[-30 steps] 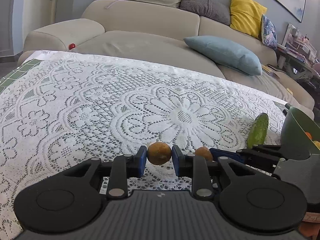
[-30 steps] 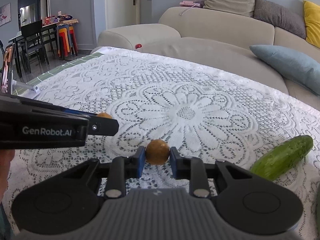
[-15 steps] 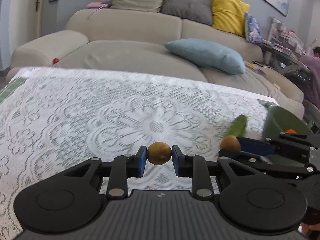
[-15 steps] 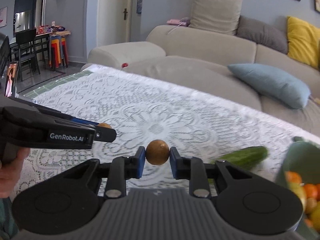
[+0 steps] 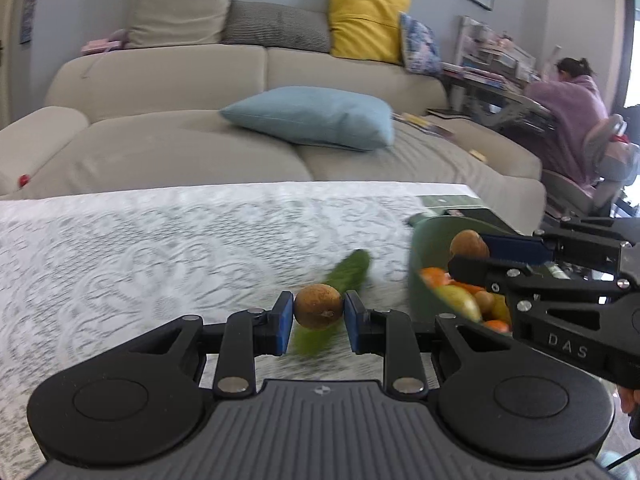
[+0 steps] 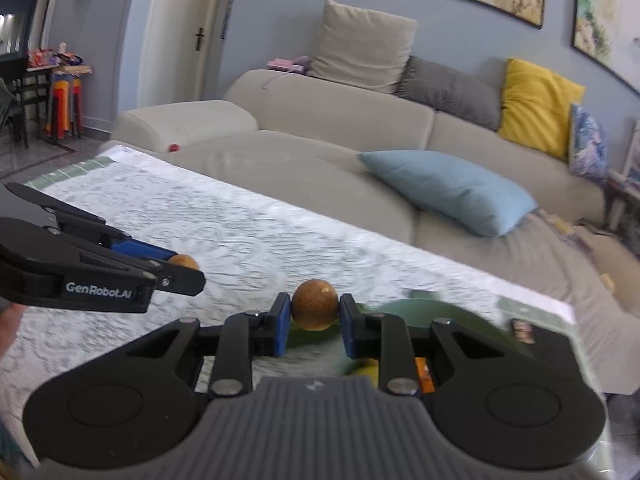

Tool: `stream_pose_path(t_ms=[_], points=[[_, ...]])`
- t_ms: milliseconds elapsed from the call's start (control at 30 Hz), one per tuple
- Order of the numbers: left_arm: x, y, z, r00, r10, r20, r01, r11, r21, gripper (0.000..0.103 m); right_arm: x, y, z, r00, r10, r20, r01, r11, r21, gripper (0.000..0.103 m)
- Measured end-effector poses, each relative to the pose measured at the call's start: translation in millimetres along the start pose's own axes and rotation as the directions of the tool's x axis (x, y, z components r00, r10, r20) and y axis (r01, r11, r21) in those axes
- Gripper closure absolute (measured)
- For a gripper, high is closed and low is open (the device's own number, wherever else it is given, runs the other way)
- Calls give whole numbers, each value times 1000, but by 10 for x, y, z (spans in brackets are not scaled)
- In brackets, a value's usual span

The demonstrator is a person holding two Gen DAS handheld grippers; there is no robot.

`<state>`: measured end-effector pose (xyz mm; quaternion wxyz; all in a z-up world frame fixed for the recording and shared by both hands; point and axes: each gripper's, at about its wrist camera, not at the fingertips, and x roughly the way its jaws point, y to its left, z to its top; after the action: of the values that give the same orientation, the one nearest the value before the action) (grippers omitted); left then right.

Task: Organize fruits
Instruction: 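Lift both held kiwis and carry them over the green colander, then open both tools to drop the kiwis into the colander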

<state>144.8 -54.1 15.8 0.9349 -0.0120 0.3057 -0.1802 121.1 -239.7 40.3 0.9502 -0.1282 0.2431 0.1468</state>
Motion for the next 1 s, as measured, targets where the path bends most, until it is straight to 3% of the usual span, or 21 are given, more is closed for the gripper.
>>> stream_pose_path(t_ms=[200, 500, 1000], points=[[178, -404, 150, 997, -70, -13, 71, 996, 55, 73, -90, -383, -90, 998, -65, -26, 65, 998, -3, 80], [491, -827, 273, 987, -147, -60, 153, 983, 104, 73, -14, -683, -198, 993, -92, -75, 92, 996, -12, 81], [958, -1047, 233, 977, -146, -154, 172, 971, 166, 73, 282, -969, -423, 978, -106, -179, 111, 994, 16, 81]])
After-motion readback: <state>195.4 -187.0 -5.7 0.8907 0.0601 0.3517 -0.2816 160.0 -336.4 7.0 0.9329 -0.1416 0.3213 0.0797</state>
